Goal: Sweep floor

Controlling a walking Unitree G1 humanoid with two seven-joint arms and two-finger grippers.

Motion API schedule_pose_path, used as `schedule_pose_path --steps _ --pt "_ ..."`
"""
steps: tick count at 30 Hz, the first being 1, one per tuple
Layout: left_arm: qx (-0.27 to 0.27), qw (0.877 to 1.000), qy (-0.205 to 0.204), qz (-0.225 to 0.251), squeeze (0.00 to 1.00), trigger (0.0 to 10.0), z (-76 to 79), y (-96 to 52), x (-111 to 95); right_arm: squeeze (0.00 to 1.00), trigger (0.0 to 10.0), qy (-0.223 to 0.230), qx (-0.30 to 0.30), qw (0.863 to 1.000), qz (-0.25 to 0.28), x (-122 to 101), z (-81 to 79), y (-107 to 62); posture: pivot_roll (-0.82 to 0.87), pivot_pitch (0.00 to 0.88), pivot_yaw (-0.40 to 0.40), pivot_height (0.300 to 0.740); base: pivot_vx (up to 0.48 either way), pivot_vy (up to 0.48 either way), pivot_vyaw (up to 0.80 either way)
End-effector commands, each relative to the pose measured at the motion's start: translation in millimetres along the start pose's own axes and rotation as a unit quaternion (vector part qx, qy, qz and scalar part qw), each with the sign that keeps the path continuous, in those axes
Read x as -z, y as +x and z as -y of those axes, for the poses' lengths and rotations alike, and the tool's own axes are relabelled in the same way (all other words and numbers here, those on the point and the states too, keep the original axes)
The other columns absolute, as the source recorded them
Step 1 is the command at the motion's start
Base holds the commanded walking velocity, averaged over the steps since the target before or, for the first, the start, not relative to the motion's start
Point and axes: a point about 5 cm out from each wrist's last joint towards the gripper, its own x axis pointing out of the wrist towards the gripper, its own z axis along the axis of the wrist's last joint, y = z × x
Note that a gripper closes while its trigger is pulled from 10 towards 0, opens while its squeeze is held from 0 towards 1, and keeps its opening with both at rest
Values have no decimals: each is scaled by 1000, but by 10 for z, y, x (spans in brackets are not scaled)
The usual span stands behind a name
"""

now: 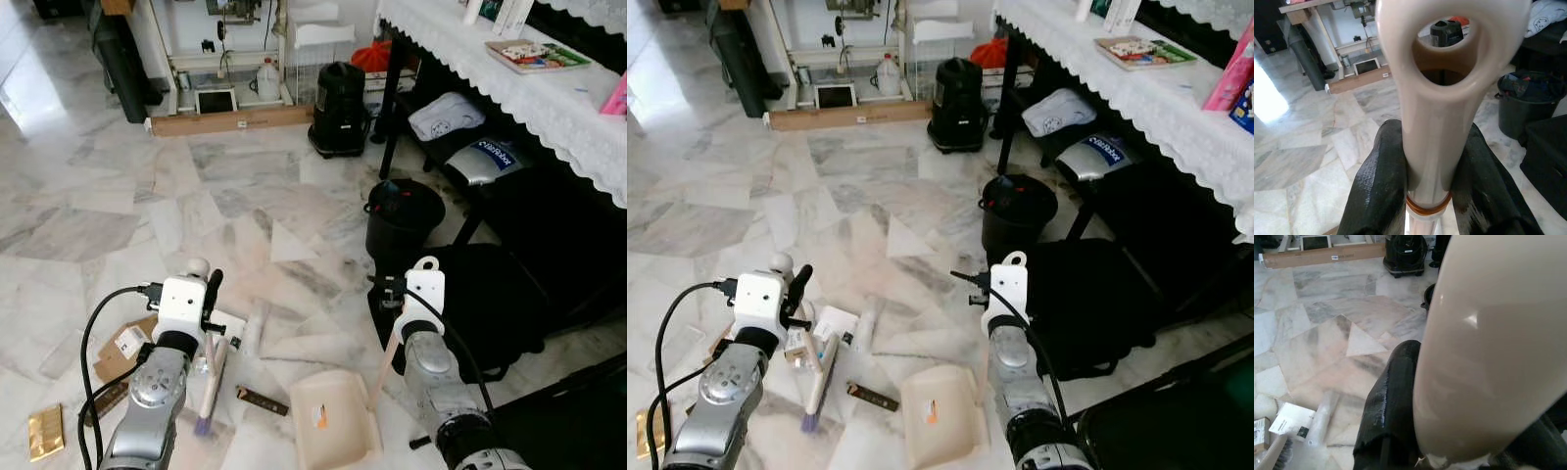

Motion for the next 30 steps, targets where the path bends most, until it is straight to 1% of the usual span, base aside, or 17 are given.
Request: schedule_pose_path --steps 1,3,7,11,18,22,25,28,30 --pt "6 1000 5 -10 0 10000 -21 6 20 0 10000 2 4 1000 15 -84 3 40 18 83 -32 740 0 0 0" --pt "12 1000 2 -19 0 10000 -21 1 53 0 10000 1 5 1000 15 -79 5 43 19 87 -32 740 0 0 0" --pt "14 1000 1 -22 0 10000 -24 -3 65 0 10000 -5 10 1000 17 -86 17 49 18 90 -32 740 0 0 0" --pt "27 999 4 -41 0 10000 2 -25 149 0 10000 -4 19 1000 16 -72 30 52 17 93 -27 740 0 0 0" --pt "22 999 8 -42 0 10000 -42 -25 162 0 10000 1 25 1000 14 -51 22 51 19 100 -22 740 0 0 0" --pt "23 999 6 -46 0 10000 -33 -40 186 0 10000 -1 20 1000 9 -21 -1 40 20 103 -23 740 0 0 0" --pt "27 999 5 -47 0 10000 -30 -34 187 0 10000 7 25 1000 -4 25 4 36 22 106 -22 740 0 0 0" --pt "30 998 1 -46 0 10000 -25 -24 180 0 10000 28 36 999 -29 94 21 30 26 108 -21 740 0 0 0" --pt "32 998 1 -46 0 10000 -24 -24 177 0 10000 29 39 998 -37 120 30 27 27 109 -21 740 0 0 0"
